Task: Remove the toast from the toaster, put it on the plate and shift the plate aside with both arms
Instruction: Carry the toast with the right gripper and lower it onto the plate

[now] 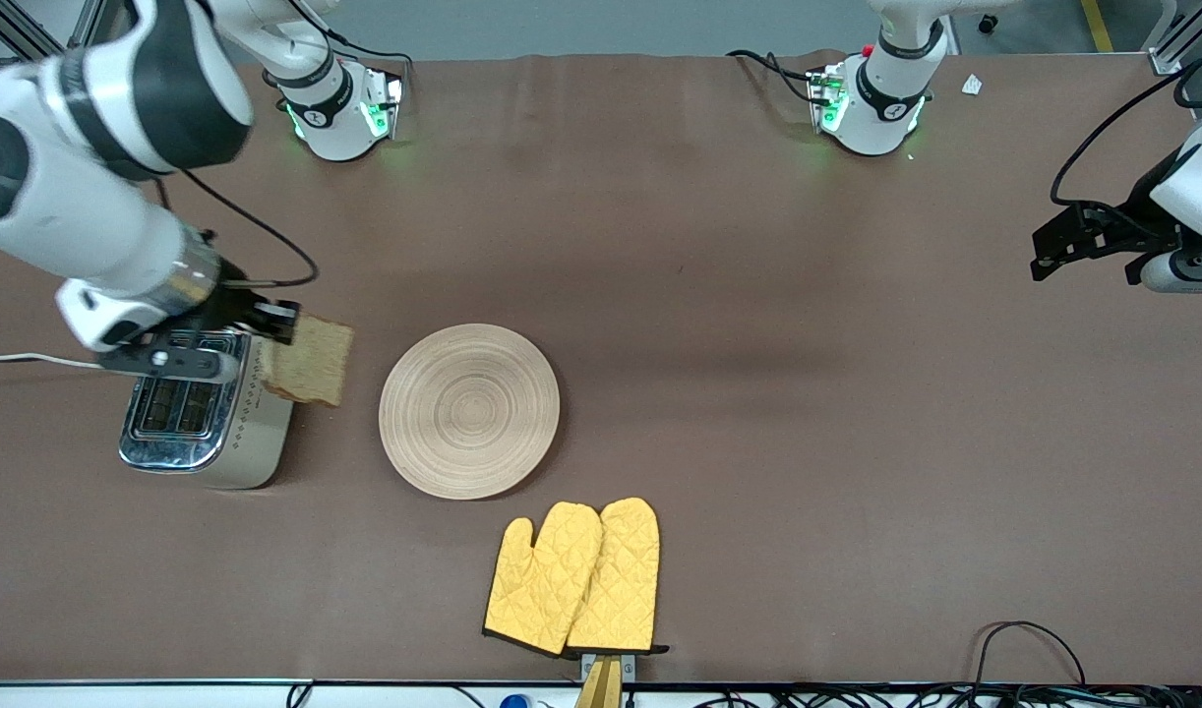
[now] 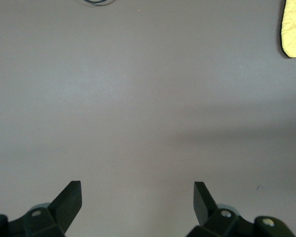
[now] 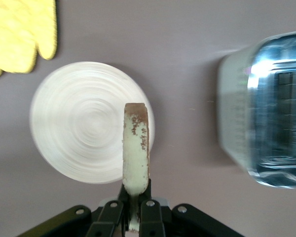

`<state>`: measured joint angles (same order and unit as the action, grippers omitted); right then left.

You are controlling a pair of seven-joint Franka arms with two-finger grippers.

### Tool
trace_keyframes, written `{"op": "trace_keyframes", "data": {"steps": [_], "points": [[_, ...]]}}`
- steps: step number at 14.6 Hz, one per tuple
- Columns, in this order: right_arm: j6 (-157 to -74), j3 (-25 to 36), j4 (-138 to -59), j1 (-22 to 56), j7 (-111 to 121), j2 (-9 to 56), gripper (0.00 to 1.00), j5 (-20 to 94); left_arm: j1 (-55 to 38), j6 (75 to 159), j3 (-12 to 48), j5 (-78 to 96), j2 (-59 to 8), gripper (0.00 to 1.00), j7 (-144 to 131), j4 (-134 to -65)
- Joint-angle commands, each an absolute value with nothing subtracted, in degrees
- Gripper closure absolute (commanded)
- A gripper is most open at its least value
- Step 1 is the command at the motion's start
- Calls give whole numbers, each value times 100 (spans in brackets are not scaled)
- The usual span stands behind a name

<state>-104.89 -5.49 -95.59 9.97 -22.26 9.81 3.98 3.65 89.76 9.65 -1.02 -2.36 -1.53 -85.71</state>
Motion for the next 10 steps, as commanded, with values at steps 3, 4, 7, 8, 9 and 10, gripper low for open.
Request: {"op": "trace_keyframes", "data": {"steps": [3, 4, 7, 8, 9, 10], "points": [[-11617, -492, -10291, 1493, -2830, 1010, 100, 1133, 334, 8859, 993, -220, -299, 0, -220, -8429], [-11915, -501, -10449, 1572, -2830, 1063, 100, 1221, 334, 8859, 984, -220, -299, 0, -228, -8420], [-12435, -501, -10564, 1661, -2839, 1449, 100, 1695, 334, 8859, 993, -220, -299, 0, -237, -8420], [-12593, -492, -10564, 1766, -2839, 1581, 100, 1714, 334, 8859, 984, -220, -299, 0, -237, -8429], [-12708, -492, -10591, 1871, -2839, 1704, 100, 1714, 334, 8859, 984, -228, -299, 0, -237, -8429], [-12779, -501, -10582, 1907, -2839, 1818, 100, 1714, 334, 8859, 984, -229, -299, 0, -237, -8429]]}}
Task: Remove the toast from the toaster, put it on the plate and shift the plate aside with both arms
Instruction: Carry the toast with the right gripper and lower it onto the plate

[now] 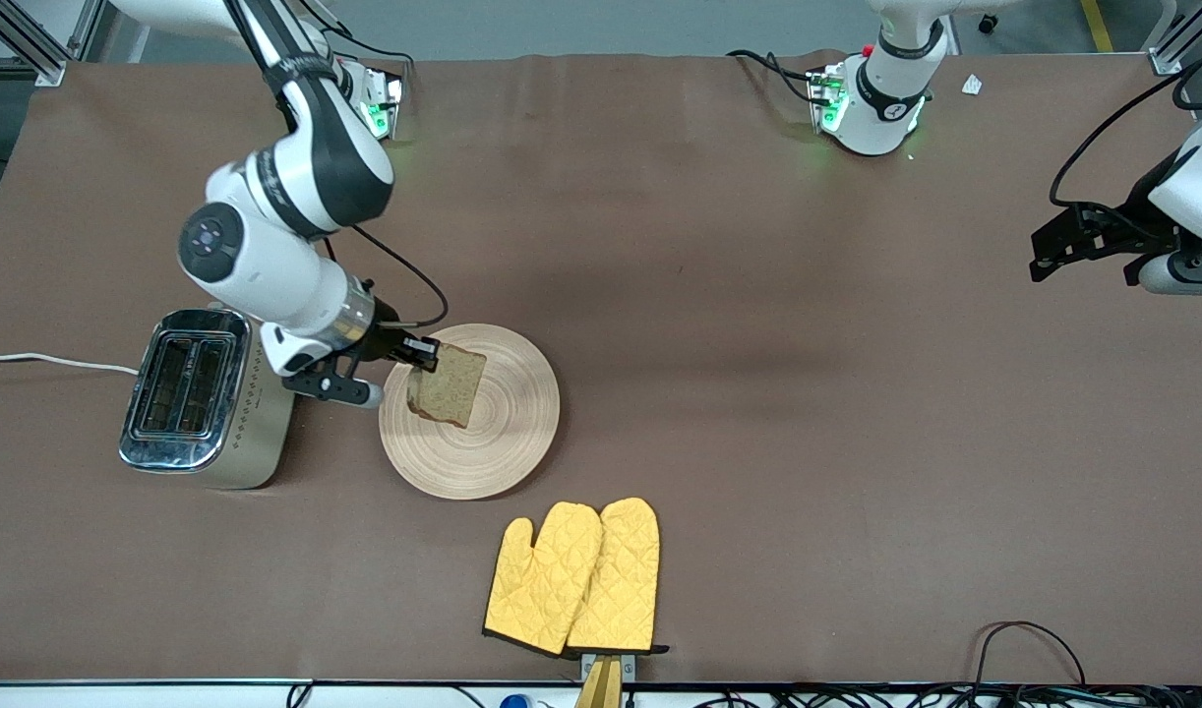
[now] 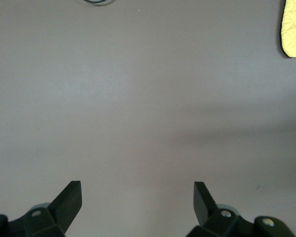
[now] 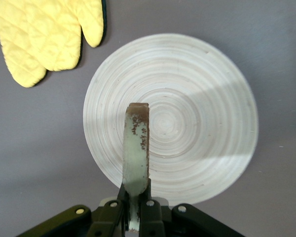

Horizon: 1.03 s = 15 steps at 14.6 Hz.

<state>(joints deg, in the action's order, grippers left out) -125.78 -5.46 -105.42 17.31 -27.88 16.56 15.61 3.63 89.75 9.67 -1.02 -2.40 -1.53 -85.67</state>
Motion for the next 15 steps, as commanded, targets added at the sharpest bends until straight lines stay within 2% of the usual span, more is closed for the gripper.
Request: {"op": "trace_keyframes", "data": {"steps": [1, 6, 15], "points": [[-12805, -501, -10582, 1907, -2839, 1924, 100, 1723, 334, 8859, 984, -229, -299, 0, -237, -8429], [-12858, -501, -10696, 1767, -2734, 2214, 100, 1723, 343, 8859, 984, -229, -299, 0, -237, -8429], [-13156, -492, -11249, 1240, -1908, 2224, 99, 1723, 343, 8842, 1028, -220, -299, 0, -220, -8481]]}}
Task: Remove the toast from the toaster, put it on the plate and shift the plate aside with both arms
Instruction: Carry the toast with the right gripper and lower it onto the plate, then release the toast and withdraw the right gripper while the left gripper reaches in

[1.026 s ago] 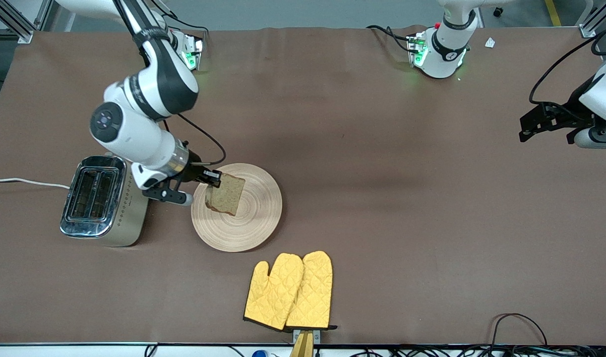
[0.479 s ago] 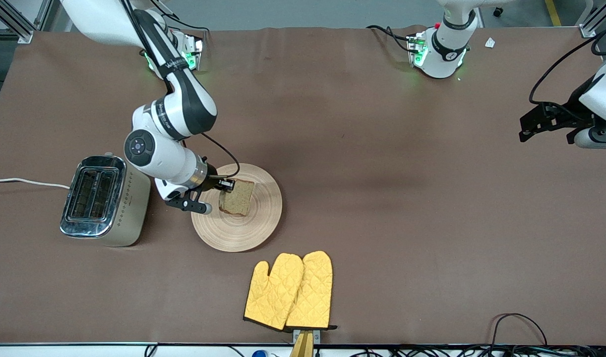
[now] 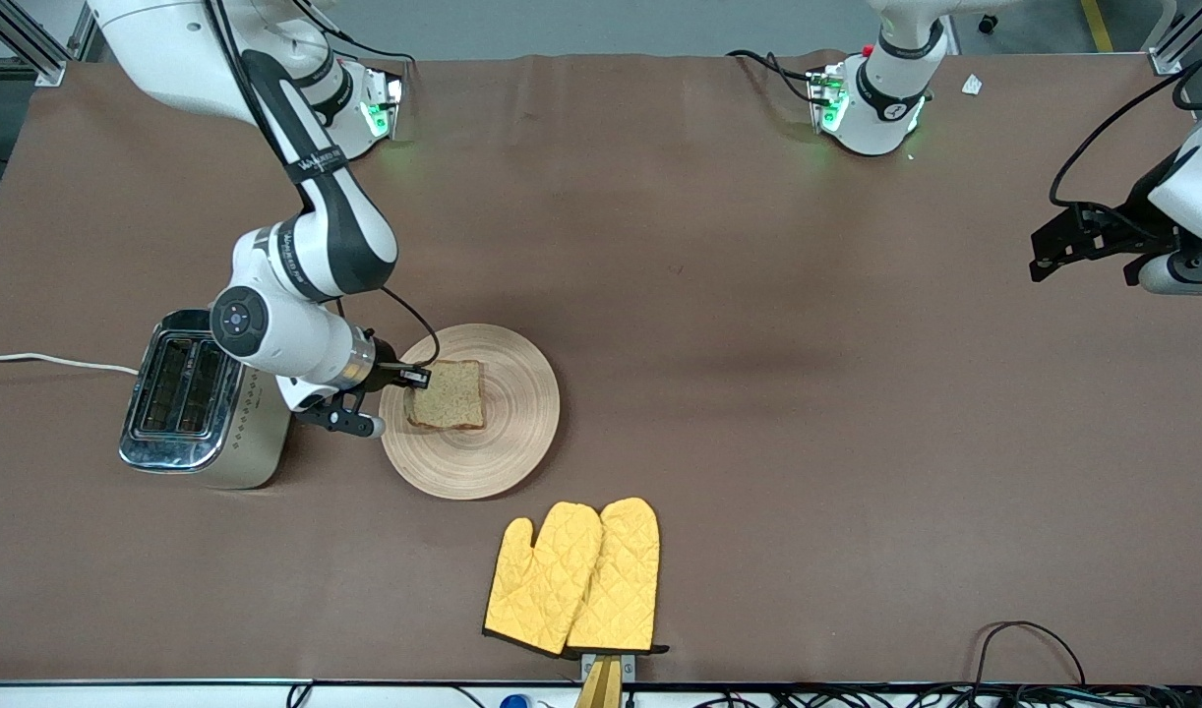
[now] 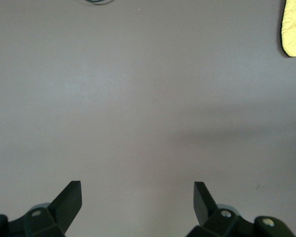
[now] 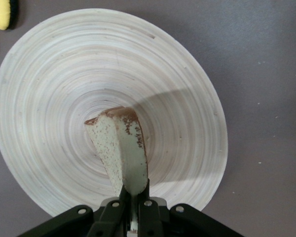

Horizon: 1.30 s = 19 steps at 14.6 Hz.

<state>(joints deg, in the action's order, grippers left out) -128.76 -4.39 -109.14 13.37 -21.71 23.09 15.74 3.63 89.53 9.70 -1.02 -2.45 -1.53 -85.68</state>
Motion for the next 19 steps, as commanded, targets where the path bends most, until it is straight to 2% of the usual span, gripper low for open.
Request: {"op": "trace_keyframes", "data": {"steps": [1, 6, 7, 8, 9, 10, 11, 12, 13, 17, 19], "points": [[-13218, -492, -11328, 1152, -1803, 2224, 99, 1723, 343, 8842, 1037, -220, -325, 0, -168, -8481], [-13175, -501, -11540, 782, -1424, 2224, 98, 1723, 352, 8666, 1072, 525, -772, 0, -184, -8482], [-13157, -501, -11540, 782, -1450, 2224, 93, 1723, 343, 8701, 1072, 710, -904, 0, -193, -8481], [-13166, -501, -11531, 791, -1502, 2224, 74, 1723, 334, 8753, 1072, 1008, -1044, 0, -211, -8473], [-13166, -501, -11531, 817, -1512, 2241, 46, 1723, 334, 8858, 1072, 1289, -1229, 0, -237, -8473], [-13175, -501, -11540, 826, -1520, 2250, 26, 1731, 334, 8972, 1072, 1501, -1439, 0, -290, -8481], [-13184, -501, -11540, 826, -1521, 2285, 9, 1731, 334, 9113, 1072, 1703, -1642, 0, -334, -8481], [-13192, -501, -11549, 835, -1521, 2320, 3, 1740, 317, 9306, 1081, 2018, -1852, 0, -377, -8490], [-13201, -501, -11549, 844, -1529, 2329, 0, 1740, 247, 9464, 1081, 2265, -2028, 0, -404, -8482], [-13122, -492, -11531, 835, -1538, 2303, 0, 1978, -139, 10211, 1081, 3127, -2653, 0, -693, -8499], [-12868, -475, -11470, 809, -1459, 2207, 0, 1978, -211, 10283, 1081, 3347, -2689, 0, -817, -8569]]}}
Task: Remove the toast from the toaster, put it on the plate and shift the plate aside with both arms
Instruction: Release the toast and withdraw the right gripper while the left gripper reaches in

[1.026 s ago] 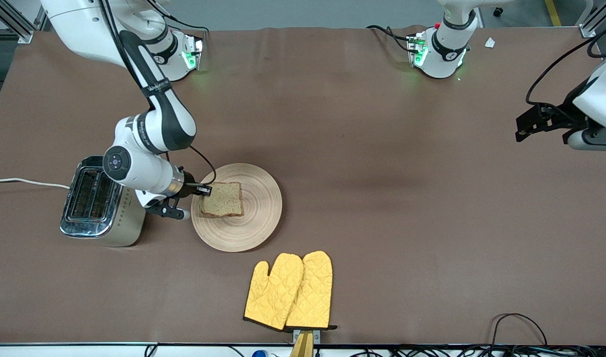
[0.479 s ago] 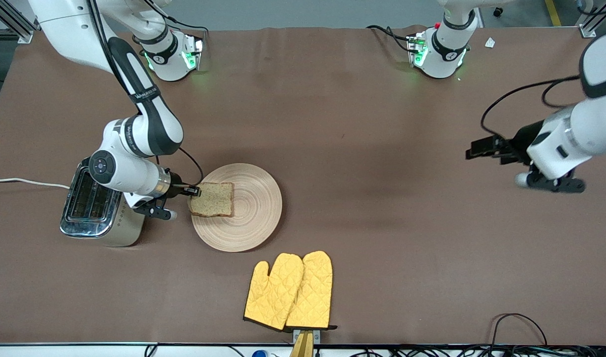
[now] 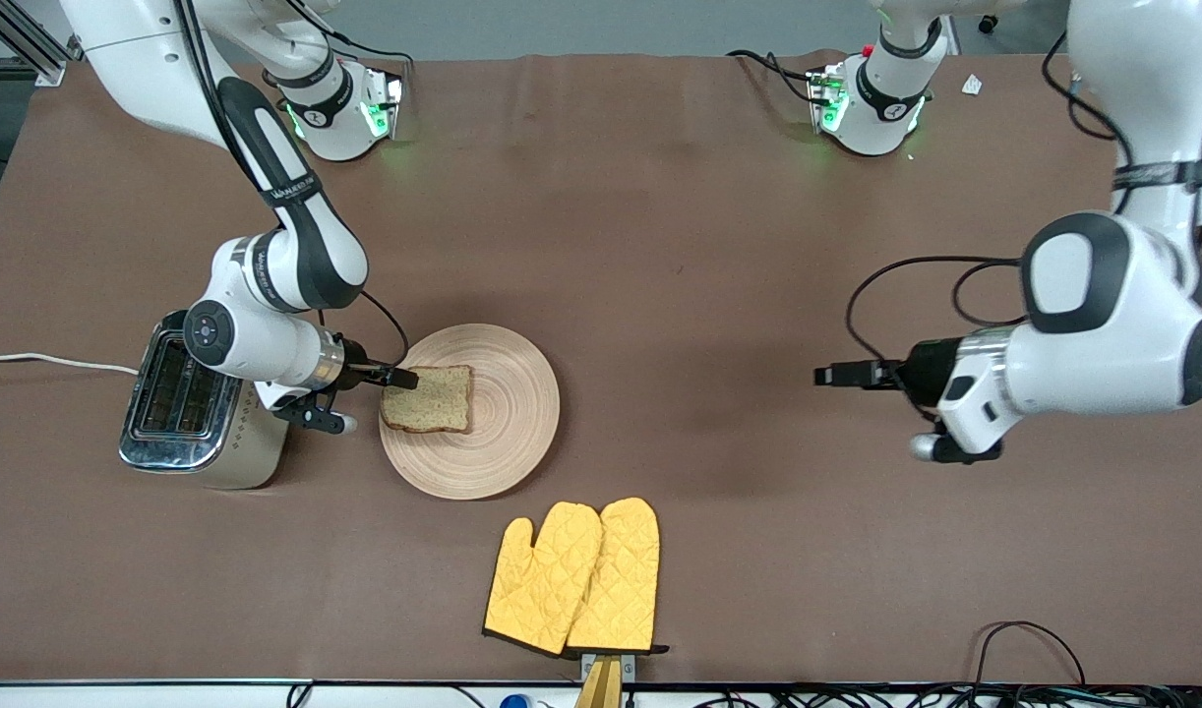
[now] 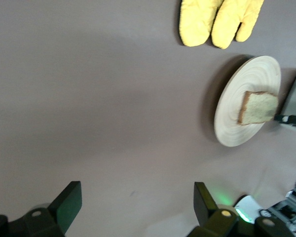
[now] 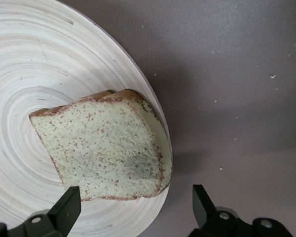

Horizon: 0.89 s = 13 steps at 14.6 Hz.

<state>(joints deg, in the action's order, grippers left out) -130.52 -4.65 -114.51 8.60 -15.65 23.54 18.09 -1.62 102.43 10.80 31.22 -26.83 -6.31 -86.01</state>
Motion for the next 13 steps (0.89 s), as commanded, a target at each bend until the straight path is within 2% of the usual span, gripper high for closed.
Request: {"op": "trace_keyframes", "data": {"steps": [1, 3, 6, 10, 13], "points": [[-12745, -431, -11444, 800, -1442, 2041, 0, 1960, -194, 10274, 1081, 3479, -2689, 0, -835, -8587], [-12360, -317, -11374, 634, -1398, 1680, 0, 1916, -176, 10274, 1081, 3524, -2681, 0, -844, -8604], [-11254, -299, -11093, 90, -1082, 978, 0, 1899, -211, 10414, 1090, 3559, -2794, 0, -844, -8666], [-10399, -299, -10969, -290, -880, -6, 0, 1415, -676, 11230, 1134, 4007, -3277, 0, -844, -8728], [-9750, -299, -10663, -395, -712, -465, 0, 934, -1123, 11968, 1186, 4437, -3856, 0, -739, -8658]]}}
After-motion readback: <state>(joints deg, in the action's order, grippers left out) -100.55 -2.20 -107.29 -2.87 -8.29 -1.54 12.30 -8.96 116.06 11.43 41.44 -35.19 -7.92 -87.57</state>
